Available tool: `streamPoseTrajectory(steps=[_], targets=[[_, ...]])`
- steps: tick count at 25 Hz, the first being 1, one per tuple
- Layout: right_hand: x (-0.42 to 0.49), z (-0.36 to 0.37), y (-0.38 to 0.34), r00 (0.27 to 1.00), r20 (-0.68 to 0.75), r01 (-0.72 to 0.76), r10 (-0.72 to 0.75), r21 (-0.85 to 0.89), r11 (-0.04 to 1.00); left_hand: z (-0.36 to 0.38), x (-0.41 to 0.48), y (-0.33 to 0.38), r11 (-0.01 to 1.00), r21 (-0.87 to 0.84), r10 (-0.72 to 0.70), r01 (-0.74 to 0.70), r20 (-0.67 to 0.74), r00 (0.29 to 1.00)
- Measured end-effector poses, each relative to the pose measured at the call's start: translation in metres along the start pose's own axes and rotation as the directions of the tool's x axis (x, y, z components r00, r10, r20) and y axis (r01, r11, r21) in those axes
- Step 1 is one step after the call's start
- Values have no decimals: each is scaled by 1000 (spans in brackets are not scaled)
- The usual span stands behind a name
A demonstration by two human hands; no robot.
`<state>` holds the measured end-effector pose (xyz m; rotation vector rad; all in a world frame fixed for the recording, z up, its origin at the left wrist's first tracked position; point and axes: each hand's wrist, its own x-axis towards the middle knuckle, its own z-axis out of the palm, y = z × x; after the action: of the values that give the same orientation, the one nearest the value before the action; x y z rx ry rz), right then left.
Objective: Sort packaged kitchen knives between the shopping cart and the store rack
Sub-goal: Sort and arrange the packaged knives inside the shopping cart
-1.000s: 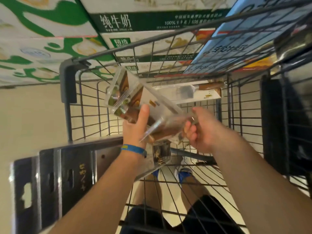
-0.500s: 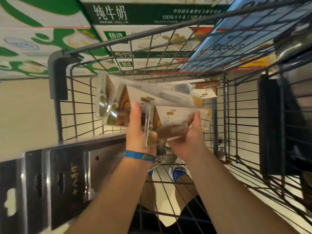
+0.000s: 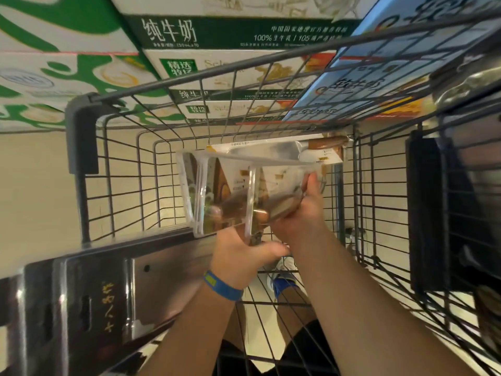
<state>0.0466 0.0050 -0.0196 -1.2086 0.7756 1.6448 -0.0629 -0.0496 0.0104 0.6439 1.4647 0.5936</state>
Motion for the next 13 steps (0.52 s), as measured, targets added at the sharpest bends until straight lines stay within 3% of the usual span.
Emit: streamPoseTrajectory(steps=[1, 2, 4, 6, 8, 9, 11, 13], targets=[[1, -2, 3, 1000, -21, -7, 5, -63, 998, 4, 0, -2, 992, 122, -33, 43, -86, 996], [3, -4, 7, 999, -43, -25, 19, -141, 990, 9, -1, -2, 995, 54, -72, 82, -168, 983], [3, -2, 18, 987, -131, -126, 95, -252, 959, 14, 7, 6, 967, -251, -129, 49, -314, 941], [3, 4, 26, 961, -254, -233, 110, -529, 816, 8, 22, 12, 925, -380, -176, -9, -449, 876], [3, 6, 17, 942, -334, -290, -41, -869, 402, -5, 32, 16, 904, -417, -333, 100, -534, 777], [3, 9, 6, 947, -293, -270, -129, -947, 174, -8, 35, 17, 888, -431, -397, 161, -542, 741], [9, 18, -23, 929, -101, -161, -355, -976, -144, -10, 37, 18, 873, -462, -417, 157, -538, 732], [30, 32, -55, 794, 152, -108, -588, -918, -382, -9, 37, 16, 886, -447, -388, 127, -562, 730]])
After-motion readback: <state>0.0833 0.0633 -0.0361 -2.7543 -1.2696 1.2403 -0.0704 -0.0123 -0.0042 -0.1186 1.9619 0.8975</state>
